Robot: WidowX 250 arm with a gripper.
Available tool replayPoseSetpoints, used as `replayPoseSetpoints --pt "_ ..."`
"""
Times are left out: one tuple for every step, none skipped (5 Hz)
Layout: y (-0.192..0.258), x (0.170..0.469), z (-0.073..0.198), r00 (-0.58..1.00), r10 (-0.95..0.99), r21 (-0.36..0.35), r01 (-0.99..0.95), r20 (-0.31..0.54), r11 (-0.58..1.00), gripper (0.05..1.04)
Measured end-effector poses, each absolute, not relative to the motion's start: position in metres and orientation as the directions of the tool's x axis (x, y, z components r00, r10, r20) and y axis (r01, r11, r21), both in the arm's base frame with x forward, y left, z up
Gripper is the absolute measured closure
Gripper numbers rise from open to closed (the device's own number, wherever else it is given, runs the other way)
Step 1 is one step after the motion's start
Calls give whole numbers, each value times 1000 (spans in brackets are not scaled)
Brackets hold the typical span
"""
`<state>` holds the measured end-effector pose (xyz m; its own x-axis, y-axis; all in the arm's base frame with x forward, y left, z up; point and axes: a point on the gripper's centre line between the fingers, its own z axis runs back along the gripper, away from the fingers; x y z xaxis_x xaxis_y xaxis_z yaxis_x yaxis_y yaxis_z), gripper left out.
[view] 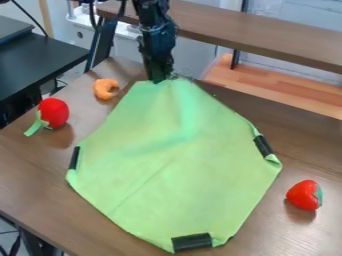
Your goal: Unfold the cloth from left to top right
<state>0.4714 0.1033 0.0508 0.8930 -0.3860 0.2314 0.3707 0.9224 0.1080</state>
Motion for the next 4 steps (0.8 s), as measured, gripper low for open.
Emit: replayPoseSetpoints --pt "108 468 51 904 -364 83 354 225 932 536" --pt "111 467 49 909 -350 49 348 225 936 271" --pt "110 461 52 921 -312 -42 330 234 943 78" --pt "107 441 58 963 -196 -150 225 187 963 83"
